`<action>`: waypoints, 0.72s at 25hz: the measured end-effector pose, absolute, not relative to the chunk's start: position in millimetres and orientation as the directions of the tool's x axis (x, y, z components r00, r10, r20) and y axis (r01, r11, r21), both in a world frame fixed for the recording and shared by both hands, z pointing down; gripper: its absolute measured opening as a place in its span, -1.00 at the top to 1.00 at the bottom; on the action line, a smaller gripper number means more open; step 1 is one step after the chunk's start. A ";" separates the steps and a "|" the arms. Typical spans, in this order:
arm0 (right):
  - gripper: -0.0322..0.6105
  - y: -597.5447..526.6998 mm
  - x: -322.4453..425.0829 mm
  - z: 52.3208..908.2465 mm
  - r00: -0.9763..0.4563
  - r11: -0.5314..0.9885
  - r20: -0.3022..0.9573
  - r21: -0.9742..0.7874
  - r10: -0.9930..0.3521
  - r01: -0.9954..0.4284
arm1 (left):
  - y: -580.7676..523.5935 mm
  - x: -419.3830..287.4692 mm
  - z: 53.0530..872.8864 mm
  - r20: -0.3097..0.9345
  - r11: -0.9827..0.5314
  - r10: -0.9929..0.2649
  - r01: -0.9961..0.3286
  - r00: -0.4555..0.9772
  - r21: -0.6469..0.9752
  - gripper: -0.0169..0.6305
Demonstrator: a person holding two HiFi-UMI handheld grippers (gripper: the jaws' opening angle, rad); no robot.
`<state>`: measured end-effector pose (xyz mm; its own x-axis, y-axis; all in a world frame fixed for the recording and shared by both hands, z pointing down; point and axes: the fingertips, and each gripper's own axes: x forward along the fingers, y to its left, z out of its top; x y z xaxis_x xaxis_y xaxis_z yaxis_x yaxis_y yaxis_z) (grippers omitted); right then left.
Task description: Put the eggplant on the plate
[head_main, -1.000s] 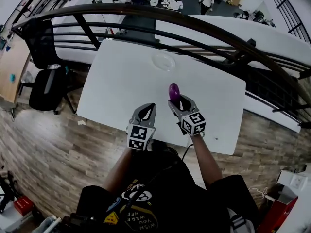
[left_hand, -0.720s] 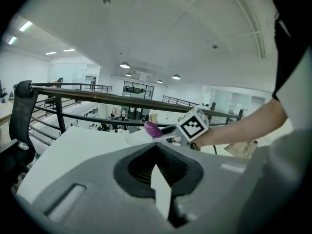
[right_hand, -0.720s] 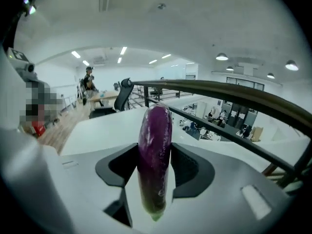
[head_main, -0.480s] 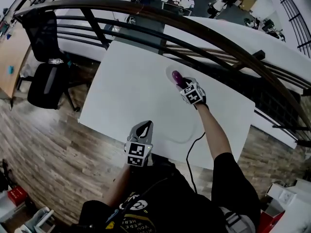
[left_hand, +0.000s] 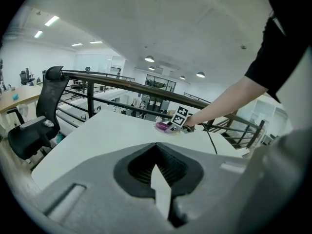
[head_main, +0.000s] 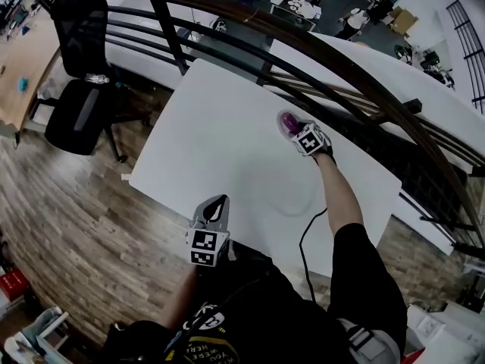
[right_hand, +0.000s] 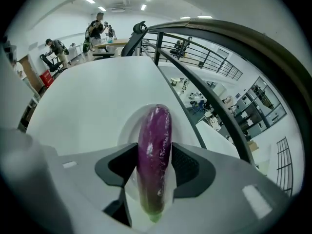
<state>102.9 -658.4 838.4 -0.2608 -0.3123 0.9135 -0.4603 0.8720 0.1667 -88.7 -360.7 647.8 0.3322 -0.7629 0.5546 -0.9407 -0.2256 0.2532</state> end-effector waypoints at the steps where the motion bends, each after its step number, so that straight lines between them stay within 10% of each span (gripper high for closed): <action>1: 0.18 -658.2 103.8 835.6 -0.269 0.862 0.907 0.165 -0.324 -0.480 | -360.3 -89.3 646.8 0.554 -0.228 -0.763 -0.940 0.333 0.252 0.93; 8: 0.22 -600.4 130.5 778.7 -0.418 0.685 0.748 0.067 -0.516 -0.726 | -371.7 -78.1 630.9 0.514 -0.311 -0.762 -0.919 0.393 0.240 0.93; 18: 0.84 -378.8 159.8 590.2 -0.485 0.439 0.362 -0.207 -0.796 -0.874 | -370.0 -14.7 555.0 0.356 -0.480 -0.788 -0.863 0.502 0.156 0.93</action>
<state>159.8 -378.8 590.2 -0.4852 -0.7957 0.3625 -0.8744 0.4387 -0.2074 -14.7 -370.0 555.0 0.5022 -0.7880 0.3560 -0.8634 -0.4797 0.1562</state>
